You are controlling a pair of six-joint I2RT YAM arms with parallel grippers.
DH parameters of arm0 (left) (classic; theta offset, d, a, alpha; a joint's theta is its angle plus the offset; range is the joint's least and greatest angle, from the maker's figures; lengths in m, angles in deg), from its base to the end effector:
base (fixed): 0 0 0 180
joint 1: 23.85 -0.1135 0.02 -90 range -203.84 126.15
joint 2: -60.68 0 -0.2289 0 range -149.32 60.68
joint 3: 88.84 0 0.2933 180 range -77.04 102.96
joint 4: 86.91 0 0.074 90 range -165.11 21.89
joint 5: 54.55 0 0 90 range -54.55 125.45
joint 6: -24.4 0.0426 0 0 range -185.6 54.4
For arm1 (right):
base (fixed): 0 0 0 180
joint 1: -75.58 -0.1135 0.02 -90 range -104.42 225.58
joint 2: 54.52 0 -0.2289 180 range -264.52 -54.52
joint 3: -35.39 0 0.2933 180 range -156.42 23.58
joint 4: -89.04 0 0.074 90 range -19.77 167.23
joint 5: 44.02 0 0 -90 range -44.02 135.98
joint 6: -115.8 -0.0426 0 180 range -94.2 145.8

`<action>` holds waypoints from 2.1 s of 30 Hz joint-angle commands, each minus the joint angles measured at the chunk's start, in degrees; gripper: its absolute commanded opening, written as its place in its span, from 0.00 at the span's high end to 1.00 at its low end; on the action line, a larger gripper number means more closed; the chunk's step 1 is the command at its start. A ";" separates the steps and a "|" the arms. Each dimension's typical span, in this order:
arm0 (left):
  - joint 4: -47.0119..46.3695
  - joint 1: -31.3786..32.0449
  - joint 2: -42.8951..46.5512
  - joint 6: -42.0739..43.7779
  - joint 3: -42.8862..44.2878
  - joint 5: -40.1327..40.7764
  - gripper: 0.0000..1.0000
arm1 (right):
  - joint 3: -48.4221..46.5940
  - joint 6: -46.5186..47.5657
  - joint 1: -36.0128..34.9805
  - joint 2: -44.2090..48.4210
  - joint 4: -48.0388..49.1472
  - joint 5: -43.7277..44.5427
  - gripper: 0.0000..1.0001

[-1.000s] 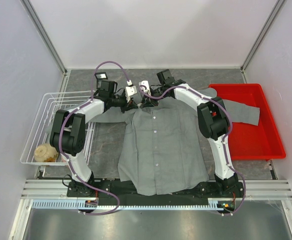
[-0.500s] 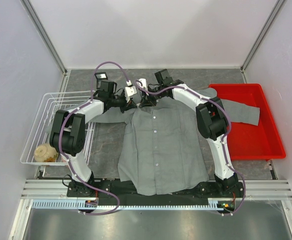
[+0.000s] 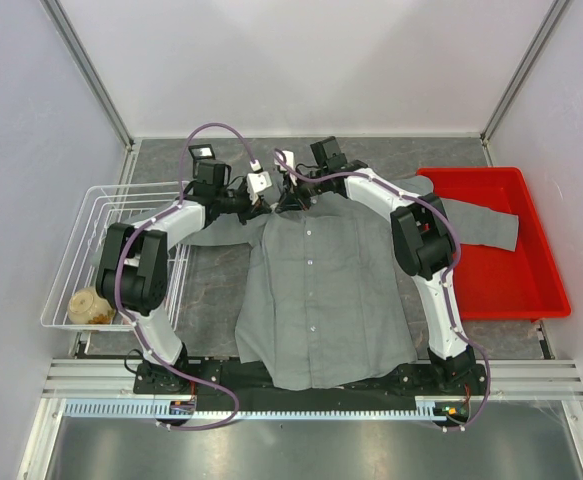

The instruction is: Pin the brooch onto the clothing

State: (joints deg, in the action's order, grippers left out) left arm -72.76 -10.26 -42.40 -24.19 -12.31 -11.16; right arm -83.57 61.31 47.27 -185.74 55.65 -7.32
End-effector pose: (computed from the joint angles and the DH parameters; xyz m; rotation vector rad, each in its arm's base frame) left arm 0.3936 -0.1270 0.1380 1.3100 1.6362 -0.6330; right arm 0.4477 0.2800 0.1523 -1.4963 1.5784 1.0127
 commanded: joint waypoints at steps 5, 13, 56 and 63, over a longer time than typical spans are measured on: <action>1.52 1.27 3.68 1.75 -1.71 -5.68 0.98 | -0.07 -5.97 1.33 0.26 13.41 1.00 0.97; 2.83 1.27 3.60 2.71 -1.36 -5.95 0.98 | -0.34 -7.20 1.33 0.00 13.94 3.46 0.96; 6.09 -0.58 -0.62 -2.12 3.82 -1.66 0.98 | 15.31 -10.63 5.73 8.43 32.32 -4.71 0.36; 11.00 0.04 -1.41 -3.35 6.98 5.55 0.98 | 7.69 -13.36 7.48 6.86 19.68 5.56 0.17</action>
State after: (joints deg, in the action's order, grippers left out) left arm -64.87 -10.96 -43.17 -25.56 -9.25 -9.70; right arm -69.25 47.93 53.89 -180.04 84.15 -8.19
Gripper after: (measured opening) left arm 0.033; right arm 0.777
